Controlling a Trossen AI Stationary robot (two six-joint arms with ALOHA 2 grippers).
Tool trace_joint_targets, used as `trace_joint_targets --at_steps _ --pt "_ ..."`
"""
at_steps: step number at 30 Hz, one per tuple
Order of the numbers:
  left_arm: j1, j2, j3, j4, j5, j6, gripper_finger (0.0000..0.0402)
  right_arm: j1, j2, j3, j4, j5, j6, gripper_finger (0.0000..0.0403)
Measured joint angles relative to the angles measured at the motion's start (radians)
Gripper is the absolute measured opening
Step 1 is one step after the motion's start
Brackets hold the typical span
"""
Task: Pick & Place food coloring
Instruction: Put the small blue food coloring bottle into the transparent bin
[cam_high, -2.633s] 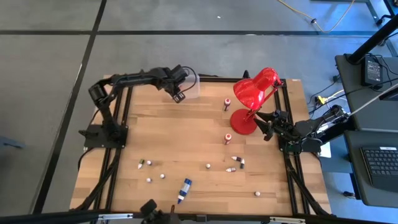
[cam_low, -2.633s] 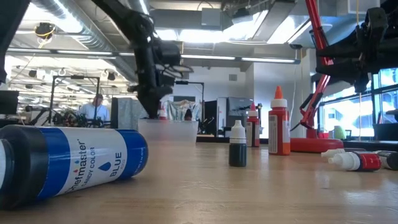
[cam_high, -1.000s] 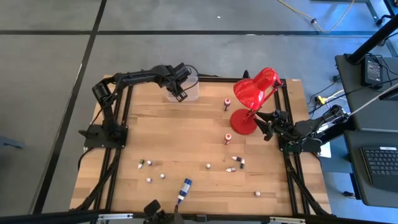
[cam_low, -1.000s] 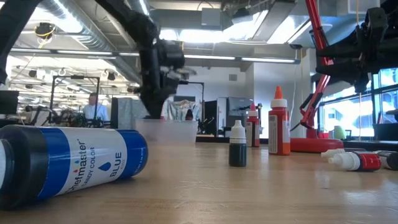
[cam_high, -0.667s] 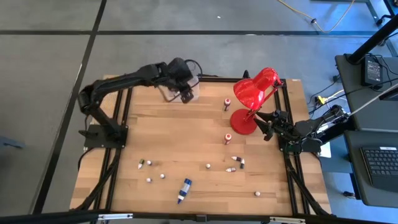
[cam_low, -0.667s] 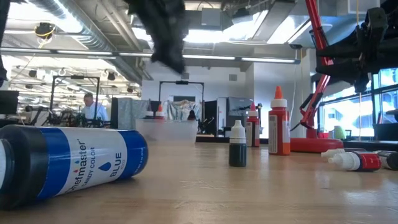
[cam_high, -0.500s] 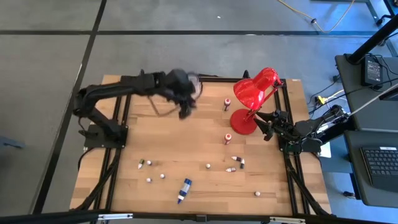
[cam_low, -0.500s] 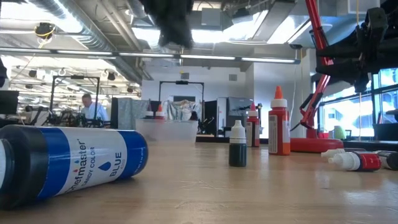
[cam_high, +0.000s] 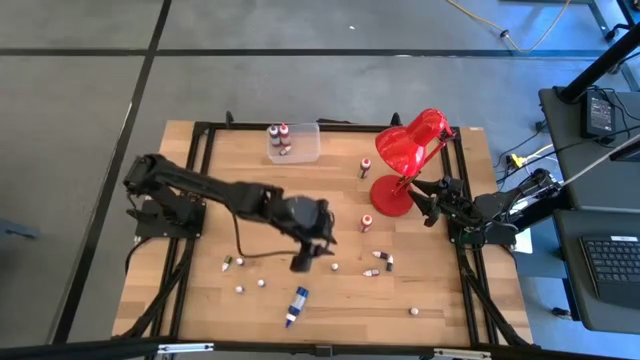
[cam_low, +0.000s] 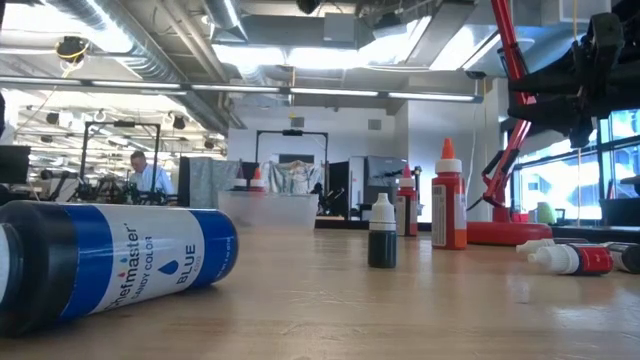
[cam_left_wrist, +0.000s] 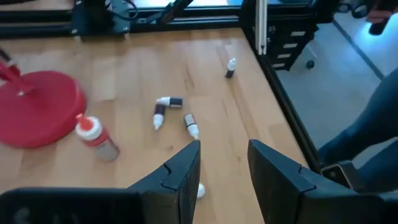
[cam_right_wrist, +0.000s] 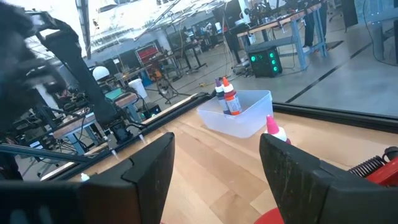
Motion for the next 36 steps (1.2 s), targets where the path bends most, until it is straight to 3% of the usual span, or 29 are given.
trace_joint_targets --at_steps 6,14,22,30,36 --pt "-0.071 0.1 0.0 0.085 -0.08 0.001 0.0132 0.0 0.0 0.0 0.001 -0.004 0.003 0.0237" --pt "-0.093 0.244 0.0 0.143 -0.084 0.022 0.0132 0.0 0.0 0.0 0.002 -0.009 0.001 0.0237" --pt "-0.086 0.36 0.0 0.148 -0.115 -0.024 0.0162 0.0 0.0 0.0 0.002 -0.009 0.002 0.0237" --pt "-0.067 0.391 -0.001 0.114 -0.162 -0.042 0.0218 0.0 0.0 0.0 0.002 -0.01 0.002 0.0237" --pt "-0.066 0.388 0.0 0.144 -0.184 -0.045 0.0222 0.0 0.0 0.0 0.002 -0.01 0.002 0.0237"
